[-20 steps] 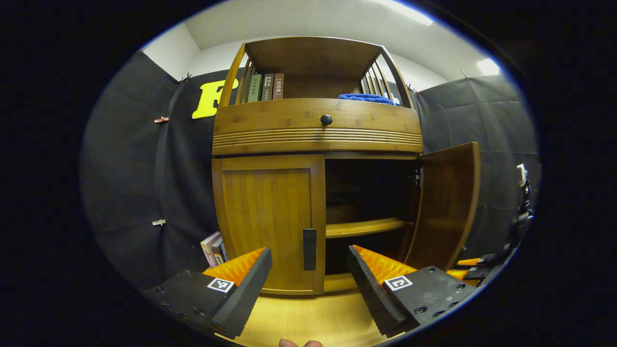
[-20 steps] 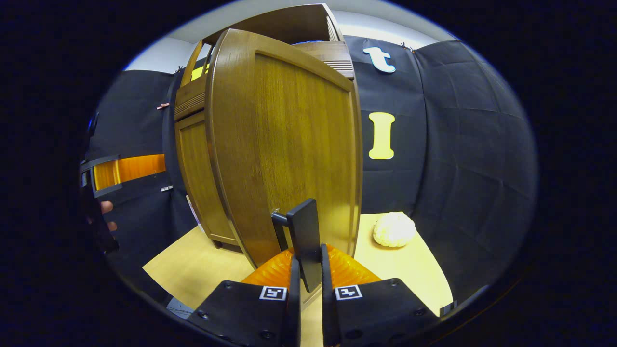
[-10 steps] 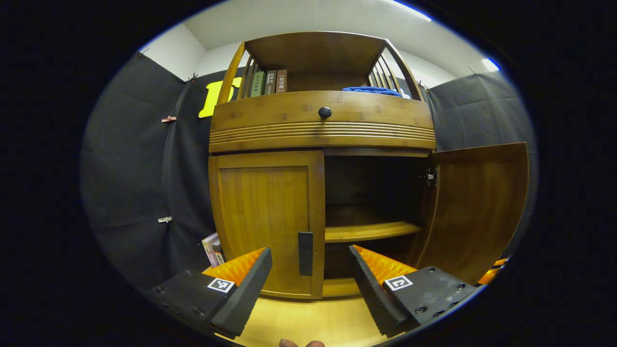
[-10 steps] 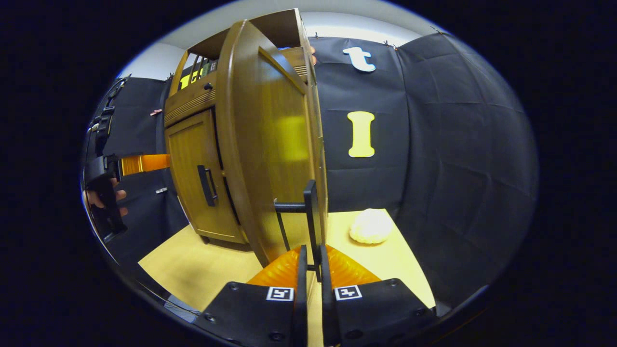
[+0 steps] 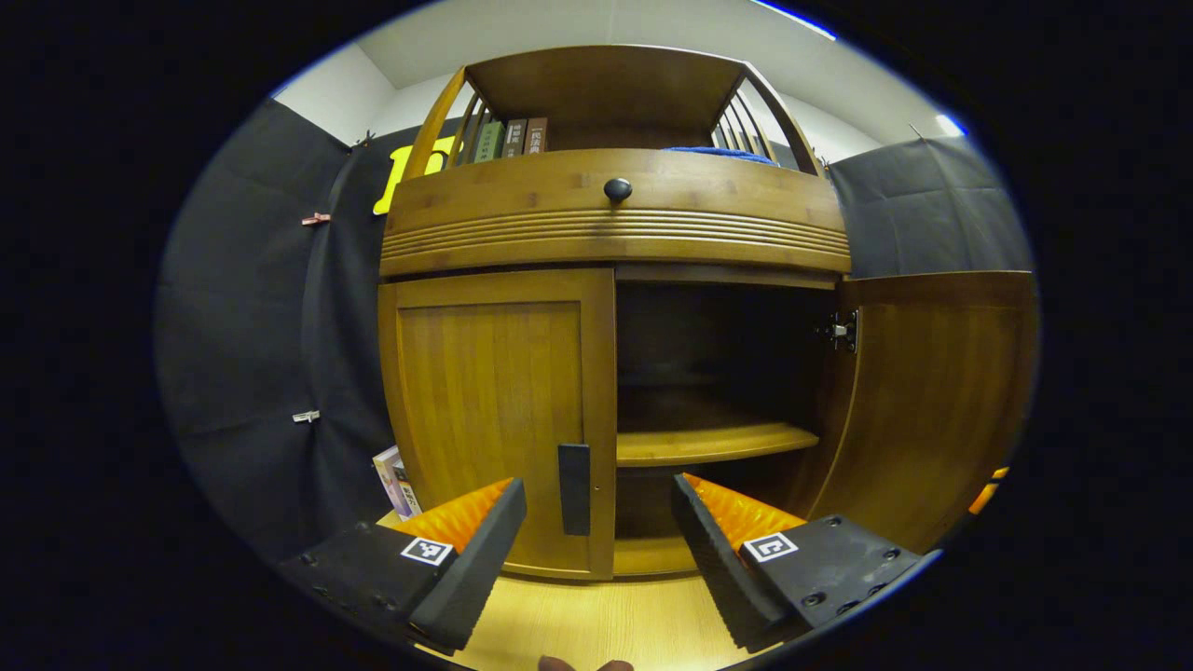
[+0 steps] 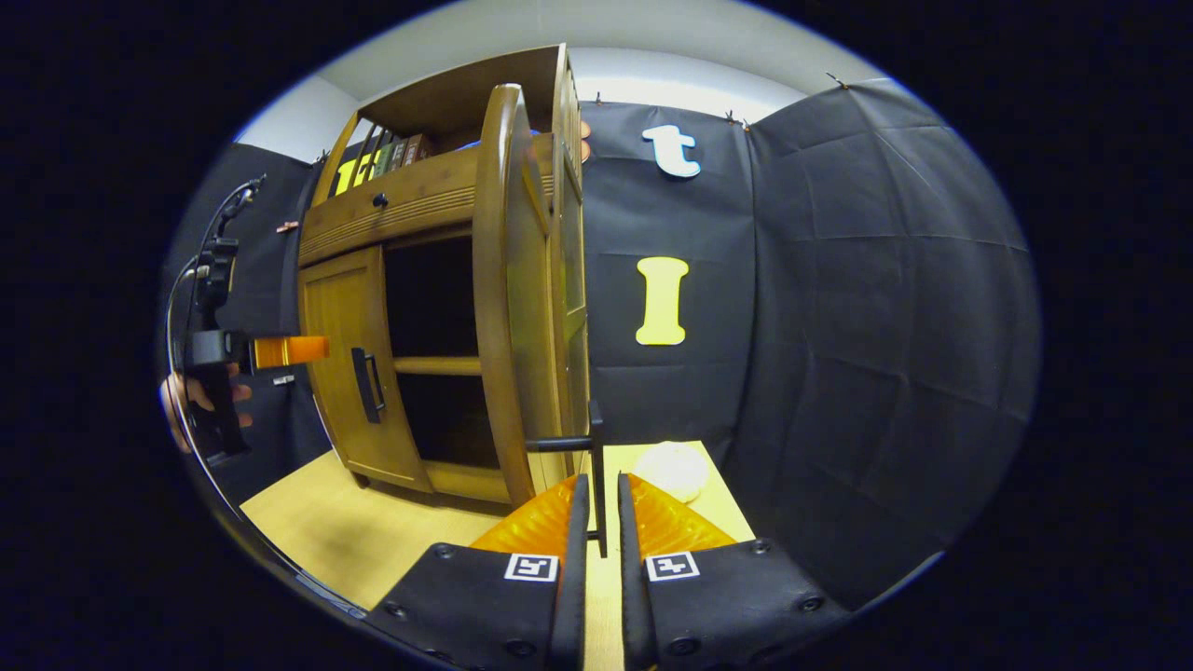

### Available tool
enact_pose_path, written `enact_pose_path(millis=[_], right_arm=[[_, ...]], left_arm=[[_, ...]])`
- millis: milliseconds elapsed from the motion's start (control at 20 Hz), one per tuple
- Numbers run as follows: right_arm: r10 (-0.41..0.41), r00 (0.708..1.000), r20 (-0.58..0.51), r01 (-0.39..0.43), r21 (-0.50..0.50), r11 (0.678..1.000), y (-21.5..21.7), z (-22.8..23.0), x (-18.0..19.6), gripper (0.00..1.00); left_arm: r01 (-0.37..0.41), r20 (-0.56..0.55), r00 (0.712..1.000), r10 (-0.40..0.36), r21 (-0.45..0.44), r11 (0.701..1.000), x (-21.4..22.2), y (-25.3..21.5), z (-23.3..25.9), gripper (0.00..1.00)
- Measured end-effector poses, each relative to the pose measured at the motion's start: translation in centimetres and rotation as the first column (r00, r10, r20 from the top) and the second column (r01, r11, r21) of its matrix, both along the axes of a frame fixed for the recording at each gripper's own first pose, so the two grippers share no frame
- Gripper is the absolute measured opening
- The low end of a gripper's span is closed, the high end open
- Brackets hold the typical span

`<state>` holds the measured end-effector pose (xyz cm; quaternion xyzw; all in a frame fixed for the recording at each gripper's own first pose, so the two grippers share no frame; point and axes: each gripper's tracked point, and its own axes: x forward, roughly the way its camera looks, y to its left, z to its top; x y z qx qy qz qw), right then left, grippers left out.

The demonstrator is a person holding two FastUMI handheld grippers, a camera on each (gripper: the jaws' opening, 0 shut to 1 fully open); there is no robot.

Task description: Open the right door of the double-door shoe cabinet with the right hand, and open the left door with the left hand.

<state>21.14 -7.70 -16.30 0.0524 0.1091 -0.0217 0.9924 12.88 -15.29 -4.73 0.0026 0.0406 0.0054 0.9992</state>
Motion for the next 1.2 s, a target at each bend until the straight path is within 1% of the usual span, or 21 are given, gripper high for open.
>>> enact_pose_path(millis=[50, 200, 250, 300, 350, 400, 450, 500, 600, 650, 700, 750, 800, 950, 1000, 1100, 1150, 1200], right_arm=[[-0.016, 1.0, 0.01, 0.016, 0.018, 1.0, 0.1, 0.3, -0.1, 0.23], [-0.095, 0.993, 0.064, 0.094, 0.024, 0.995, -1.1, 0.8, 0.6, 0.65], [-0.107, 0.992, 0.069, 0.105, 0.032, 0.994, -1.4, 0.9, 0.6, 0.79], [-0.112, 0.991, 0.079, 0.108, 0.051, 0.993, -1.4, 0.8, 0.7, 0.93], [-0.115, 0.989, 0.094, 0.108, 0.077, 0.991, -1.0, 1.1, 0.6, 0.98], [-0.125, 0.988, 0.097, 0.115, 0.097, 0.989, -0.7, 1.2, 0.7, 0.98], [-0.13, 0.988, 0.084, 0.12, 0.113, 0.986, -0.7, 0.9, 0.6, 0.95], [-0.131, 0.989, 0.069, 0.122, 0.128, 0.984, -0.5, 0.8, 0.2, 0.98], [-0.168, 0.983, 0.072, 0.157, 0.133, 0.979, -1.1, 1.0, -0.2, 1.0], [-0.186, 0.979, 0.08, 0.175, 0.129, 0.976, -1.6, 1.0, 0.1, 1.0], [-0.201, 0.976, 0.084, 0.19, 0.127, 0.974, -2.0, 1.0, 0.2, 0.98], [-0.215, 0.973, 0.086, 0.204, 0.128, 0.971, -2.2, 1.0, 0.3, 0.98], [-0.231, 0.969, 0.086, 0.219, 0.129, 0.967, -2.6, 1.0, 0.3, 1.0], [-0.271, 0.958, 0.089, 0.258, 0.132, 0.957, -3.2, 1.1, -0.1, 1.0], [-0.283, 0.955, 0.09, 0.27, 0.132, 0.954, -3.4, 1.1, -0.2, 0.98], [-0.301, 0.949, 0.09, 0.288, 0.133, 0.948, -3.8, 1.2, -0.1, 0.98], [-0.304, 0.949, 0.089, 0.291, 0.134, 0.947, -3.8, 1.2, -0.1, 0.98], [-0.307, 0.948, 0.089, 0.294, 0.131, 0.947, -3.8, 1.2, -0.1, 0.98]], left_arm=[[-0.002, -0.006, 1.0, 0.002, 0.012, 1.0, 0.4, 0.2, 0.0, 0.97], [0.004, -0.019, 1.0, -0.004, 0.025, 1.0, 0.9, 0.6, -0.8, 0.96], [0.005, -0.026, 1.0, -0.004, 0.023, 1.0, 1.2, 0.6, -1.0, 0.98], [0.005, -0.03, 1.0, -0.004, 0.021, 1.0, 1.8, 0.7, -1.3, 0.97], [0.005, -0.037, 0.999, -0.005, 0.02, 1.0, 2.5, 0.7, -1.6, 0.96], [0.007, -0.043, 0.999, -0.006, 0.025, 1.0, 3.4, 0.9, -2.4, 0.96], [0.007, -0.048, 0.999, -0.005, 0.036, 0.999, 4.1, 1.0, -2.9, 0.96], [0.004, -0.058, 0.998, -0.001, 0.05, 0.999, 4.8, 1.1, -3.2, 0.95], [0.007, -0.073, 0.997, -0.002, 0.061, 0.998, 6.1, 1.3, -4.4, 0.92], [0.002, -0.076, 0.997, 0.002, 0.061, 0.998, 6.8, 1.5, -4.7, 0.87], [-0.003, -0.075, 0.997, 0.008, 0.063, 0.998, 7.9, 1.7, -4.9, 0.84], [-0.009, -0.075, 0.997, 0.014, 0.068, 0.998, 8.7, 2.0, -5.0, 0.8], [-0.014, -0.076, 0.997, 0.02, 0.073, 0.997, 9.5, 2.3, -5.4, 0.78], [-0.022, -0.095, 0.995, 0.03, 0.084, 0.996, 10.9, 2.7, -6.2, 0.68], [-0.018, -0.097, 0.995, 0.027, 0.09, 0.996, 11.5, 2.7, -6.3, 0.66], [-0.013, -0.097, 0.995, 0.023, 0.102, 0.995, 12.5, 2.7, -6.5, 0.61], [-0.007, -0.104, 0.994, 0.017, 0.099, 0.995, 12.9, 2.5, -6.7, 0.55], [-0.005, -0.113, 0.993, 0.016, 0.092, 0.996, 12.9, 2.1, -7.0, 0.51]])
